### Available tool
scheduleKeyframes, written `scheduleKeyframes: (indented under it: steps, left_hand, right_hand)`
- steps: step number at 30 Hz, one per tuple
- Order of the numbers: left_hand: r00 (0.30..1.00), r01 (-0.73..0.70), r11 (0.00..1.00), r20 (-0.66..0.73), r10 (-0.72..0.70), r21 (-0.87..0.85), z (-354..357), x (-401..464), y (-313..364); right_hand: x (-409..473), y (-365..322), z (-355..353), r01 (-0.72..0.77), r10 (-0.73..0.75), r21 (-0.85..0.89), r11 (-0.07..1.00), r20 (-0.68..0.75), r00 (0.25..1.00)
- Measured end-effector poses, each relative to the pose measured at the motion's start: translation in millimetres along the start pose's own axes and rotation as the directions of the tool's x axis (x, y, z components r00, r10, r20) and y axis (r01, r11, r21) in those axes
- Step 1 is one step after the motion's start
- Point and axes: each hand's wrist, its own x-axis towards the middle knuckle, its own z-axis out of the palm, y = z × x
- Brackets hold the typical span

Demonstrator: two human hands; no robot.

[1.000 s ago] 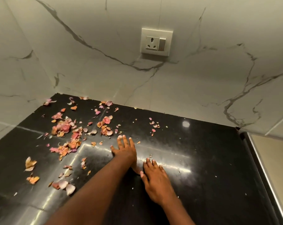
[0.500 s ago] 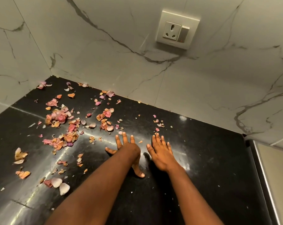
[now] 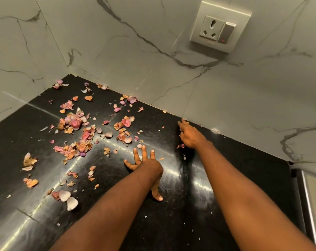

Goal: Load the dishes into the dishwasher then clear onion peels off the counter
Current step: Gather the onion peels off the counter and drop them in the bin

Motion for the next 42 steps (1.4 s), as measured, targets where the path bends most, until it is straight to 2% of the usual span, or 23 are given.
scheduleKeyframes:
  steps: [2, 8, 13, 17, 18, 20, 22, 24, 26, 28, 30, 33, 35, 39, 42]
  left_hand:
    - [1.000, 0.000, 1.000, -0.006, 0.000, -0.005, 1, -1, -1]
    - [1.000, 0.022, 1.000, -0.003, -0.022, 0.003, 0, -1, 1]
    - [0.999, 0.041, 0.999, 0.007, -0.041, 0.025, 1, -1, 4]
    - [0.999, 0.034, 0.999, 0.008, -0.034, 0.010, 0, -3, 3]
    - [0.999, 0.031, 0.999, 0.009, -0.031, 0.012, 0, -3, 2]
    - [1.000, 0.022, 1.000, 0.004, -0.022, 0.016, 2, -1, 0]
    - [1.000, 0.015, 1.000, -0.004, -0.015, 0.019, 3, 0, 0]
    - [1.000, 0.014, 1.000, -0.002, -0.014, 0.015, 3, 0, 0]
    - [1.000, 0.015, 1.000, 0.005, -0.015, 0.006, 3, 0, 0]
    - [1.000, 0.015, 1.000, 0.014, -0.015, 0.001, 2, -1, 1]
    - [1.000, 0.013, 1.000, 0.019, -0.013, -0.006, 0, -2, 1]
    - [1.000, 0.010, 1.000, 0.025, -0.009, -0.004, -2, -6, 1]
    - [1.000, 0.002, 1.000, 0.025, -0.002, 0.001, -2, -6, 0]
    - [1.000, -0.004, 1.000, 0.019, 0.004, 0.009, 3, -1, -2]
    - [1.000, -0.007, 1.000, 0.009, 0.007, 0.011, 6, 4, -2]
  right_hand:
    - [3, 3, 12, 0.011, -0.007, -0.066, 0.998, 0.051, 0.999]
    - [-46, 7, 43, 0.008, -0.014, -0.073, 0.997, -0.082, 0.997]
    - [-95, 9, 63, 0.049, -0.028, 0.092, 0.995, -0.218, 0.976]
    - [-98, 12, 49, -0.030, 0.189, 0.338, 0.941, -0.451, 0.872]
    - [-94, 13, 44, -0.061, 0.228, 0.358, 0.932, -0.445, 0.866]
    - [-83, 14, 35, -0.125, 0.231, 0.324, 0.938, -0.314, 0.921]
    - [-74, 11, 30, -0.160, 0.189, 0.170, 0.972, -0.169, 0.967]
    - [-69, 4, 36, -0.123, 0.122, 0.003, 0.992, -0.184, 0.975]
    - [-73, -2, 46, -0.059, 0.035, -0.085, 0.995, -0.260, 0.965]
    - [-76, -6, 55, 0.009, -0.048, -0.141, 0.990, -0.273, 0.961]
    - [-76, -6, 55, 0.013, -0.044, -0.104, 0.994, -0.295, 0.955]
    - [-75, -8, 47, -0.035, 0.068, 0.107, 0.994, -0.324, 0.943]
    - [-69, -10, 43, -0.066, 0.122, 0.174, 0.983, -0.340, 0.932]
    - [-46, -17, 35, -0.138, 0.154, 0.094, 0.986, -0.200, 0.968]
    - [-29, -20, 23, -0.209, 0.221, 0.115, 0.971, -0.108, 0.969]
